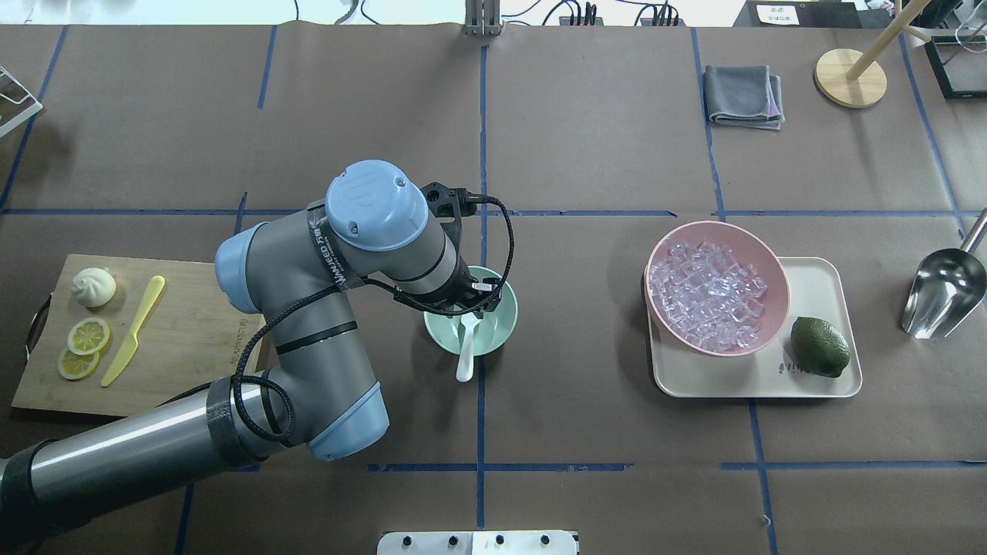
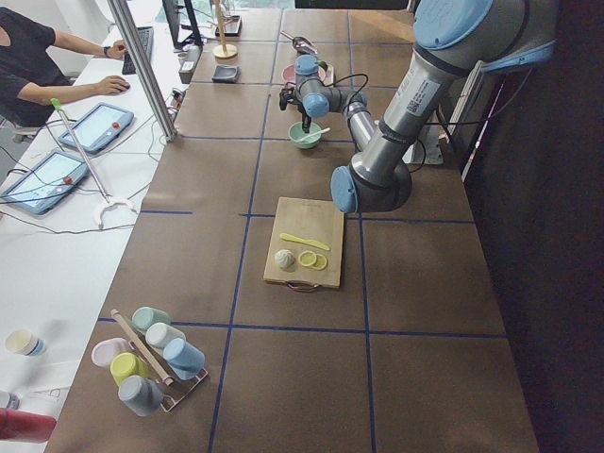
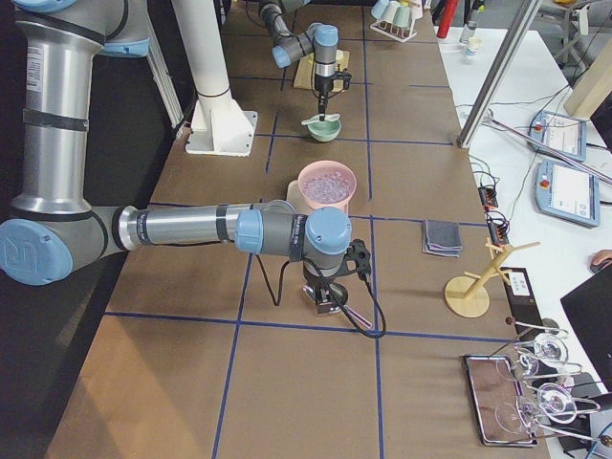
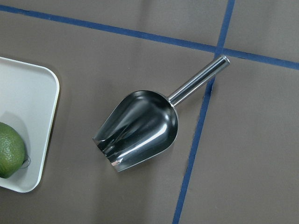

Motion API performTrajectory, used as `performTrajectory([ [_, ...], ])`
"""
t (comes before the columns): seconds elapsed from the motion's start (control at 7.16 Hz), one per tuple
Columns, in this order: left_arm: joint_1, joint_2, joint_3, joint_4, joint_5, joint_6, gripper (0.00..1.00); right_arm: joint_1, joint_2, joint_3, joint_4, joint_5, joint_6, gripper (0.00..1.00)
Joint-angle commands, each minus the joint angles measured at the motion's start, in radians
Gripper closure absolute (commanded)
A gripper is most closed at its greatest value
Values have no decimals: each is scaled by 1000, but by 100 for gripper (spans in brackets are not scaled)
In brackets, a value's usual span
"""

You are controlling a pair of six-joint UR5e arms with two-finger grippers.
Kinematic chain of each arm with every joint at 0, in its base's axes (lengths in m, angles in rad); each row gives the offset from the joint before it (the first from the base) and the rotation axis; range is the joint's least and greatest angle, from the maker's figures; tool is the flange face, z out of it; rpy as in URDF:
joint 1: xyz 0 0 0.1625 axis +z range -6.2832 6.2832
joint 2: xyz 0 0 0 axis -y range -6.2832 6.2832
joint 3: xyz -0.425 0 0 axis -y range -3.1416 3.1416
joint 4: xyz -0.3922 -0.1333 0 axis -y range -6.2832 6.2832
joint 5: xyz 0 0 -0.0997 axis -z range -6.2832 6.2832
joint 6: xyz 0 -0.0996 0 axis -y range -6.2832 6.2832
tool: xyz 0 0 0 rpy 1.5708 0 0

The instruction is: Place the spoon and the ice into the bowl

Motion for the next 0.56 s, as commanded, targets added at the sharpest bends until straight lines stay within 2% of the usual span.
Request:
performTrajectory([
  [0.0, 2, -4, 4, 0, -2, 0, 27, 0, 0, 0, 0, 0, 0, 0],
  [0.28, 0, -10, -17, 3, -4, -7, 26, -7, 2, 6, 2, 1, 4, 0],
  [0.42, -15, -6, -42, 6, -6, -8, 26, -45, 3, 40, 9, 0, 75, 0],
])
